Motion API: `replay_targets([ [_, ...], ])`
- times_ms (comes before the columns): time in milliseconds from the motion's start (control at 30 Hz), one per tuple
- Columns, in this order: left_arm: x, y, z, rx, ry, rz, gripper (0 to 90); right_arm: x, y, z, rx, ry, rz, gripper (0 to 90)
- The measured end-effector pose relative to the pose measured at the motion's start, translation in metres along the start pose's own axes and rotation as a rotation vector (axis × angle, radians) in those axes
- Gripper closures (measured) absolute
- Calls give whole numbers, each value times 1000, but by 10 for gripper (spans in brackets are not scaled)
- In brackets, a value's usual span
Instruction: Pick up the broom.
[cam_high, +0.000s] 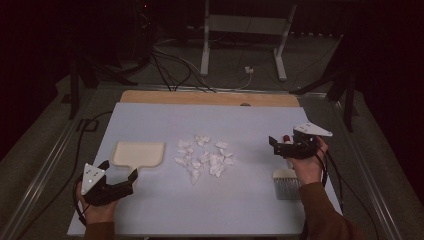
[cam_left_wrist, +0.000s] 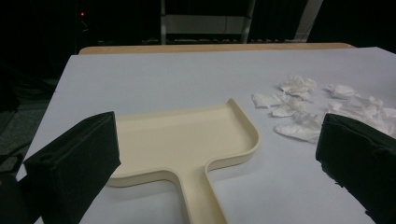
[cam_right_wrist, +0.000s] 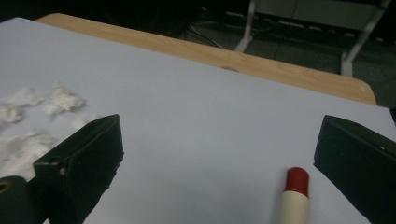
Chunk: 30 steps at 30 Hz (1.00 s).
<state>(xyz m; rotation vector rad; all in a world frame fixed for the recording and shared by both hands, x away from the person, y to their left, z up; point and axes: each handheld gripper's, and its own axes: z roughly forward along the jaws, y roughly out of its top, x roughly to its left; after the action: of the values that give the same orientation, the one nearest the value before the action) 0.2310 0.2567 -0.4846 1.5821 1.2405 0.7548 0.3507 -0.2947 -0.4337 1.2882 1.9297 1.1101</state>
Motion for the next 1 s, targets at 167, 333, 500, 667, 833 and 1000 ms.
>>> replay_targets([
  [167,-1,0,1,7,1,2,5,-11,1,11,44,-27,29,12],
  [333,0,0,0,5,2,1,5,-27,-1,29,129,-69,44,12],
  [500,0,-1,0,4,4,-1,4,-41,-6,44,202,-77,90,12],
  [667,0,-1,1,4,5,-1,5,-50,-11,53,247,-98,113,12],
  [833,-1,-1,0,4,4,0,4,-56,-14,59,289,-126,132,12],
  [1000,-1,-1,1,6,4,2,5,-63,-10,65,347,-153,140,12],
])
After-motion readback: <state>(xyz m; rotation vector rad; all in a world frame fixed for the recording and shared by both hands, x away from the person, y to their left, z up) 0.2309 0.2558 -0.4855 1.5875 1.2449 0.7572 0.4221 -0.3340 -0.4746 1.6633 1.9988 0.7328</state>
